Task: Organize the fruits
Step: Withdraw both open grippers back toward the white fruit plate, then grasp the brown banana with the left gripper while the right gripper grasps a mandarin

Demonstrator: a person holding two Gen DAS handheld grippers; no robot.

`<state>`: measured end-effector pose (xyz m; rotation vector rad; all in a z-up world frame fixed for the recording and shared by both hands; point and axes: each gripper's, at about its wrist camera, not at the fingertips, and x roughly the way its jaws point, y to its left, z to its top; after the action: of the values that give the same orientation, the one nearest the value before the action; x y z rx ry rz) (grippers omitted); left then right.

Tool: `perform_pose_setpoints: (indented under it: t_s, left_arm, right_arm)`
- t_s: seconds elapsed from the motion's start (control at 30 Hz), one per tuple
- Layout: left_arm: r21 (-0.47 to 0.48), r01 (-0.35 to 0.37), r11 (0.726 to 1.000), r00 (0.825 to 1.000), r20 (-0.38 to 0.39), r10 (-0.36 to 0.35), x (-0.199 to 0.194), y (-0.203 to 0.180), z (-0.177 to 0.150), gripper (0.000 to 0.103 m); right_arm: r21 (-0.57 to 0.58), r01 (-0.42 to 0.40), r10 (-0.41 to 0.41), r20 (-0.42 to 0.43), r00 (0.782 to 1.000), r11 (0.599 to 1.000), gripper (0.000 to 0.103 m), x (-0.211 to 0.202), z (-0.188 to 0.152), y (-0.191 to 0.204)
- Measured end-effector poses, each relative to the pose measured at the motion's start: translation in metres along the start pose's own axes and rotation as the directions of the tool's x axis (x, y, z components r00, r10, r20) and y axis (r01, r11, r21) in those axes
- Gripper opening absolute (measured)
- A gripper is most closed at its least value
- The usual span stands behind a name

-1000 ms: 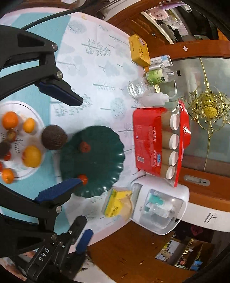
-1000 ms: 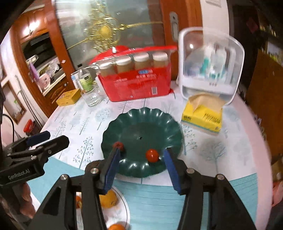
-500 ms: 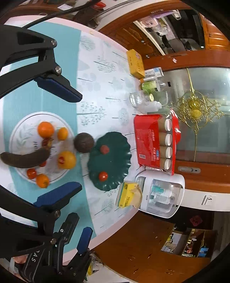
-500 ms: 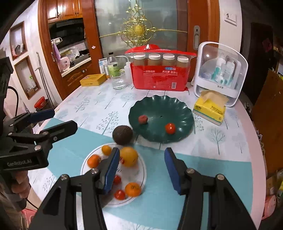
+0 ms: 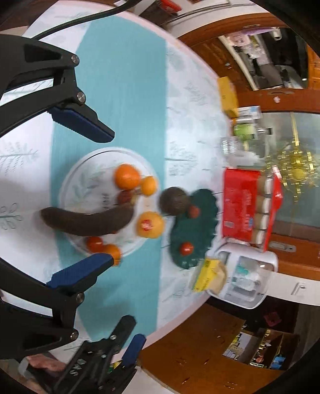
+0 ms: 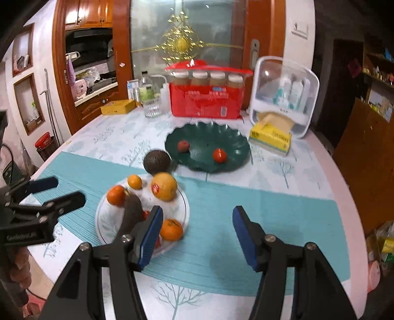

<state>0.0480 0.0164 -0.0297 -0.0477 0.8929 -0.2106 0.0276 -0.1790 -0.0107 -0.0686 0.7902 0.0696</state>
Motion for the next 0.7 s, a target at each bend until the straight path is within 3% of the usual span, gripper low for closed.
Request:
perform_pose_setpoints:
  t_s: [0.2,0.47,0.7]
  left_arm:
    - [0.05,0.019,0.999,0.994,-0.111,-0.013,0.042,-0.016,-0.032,0.09]
    - [0.073,-0.001,0.997,0.99,-0.144,0.011,0.081,-0.03,-0.039,0.09]
    - [0.036,0.04,0.999,0.985,-0.171,-0.033,0.099,-0.031,-0.038,0.076]
  right_arm:
    - [0.061,-0.057,0.064,-0.115,0.991,0.996,0.059,0.043,-0.027,-0.008]
    - [0.028,-0.128,0.131,-0.183,0.974,0.991,0.059,0.087,-0.038,0.013]
    - [0.056,-0.169,0.178,-0.223,0.959,0.984,0.059,0.12,-0.031,0.018]
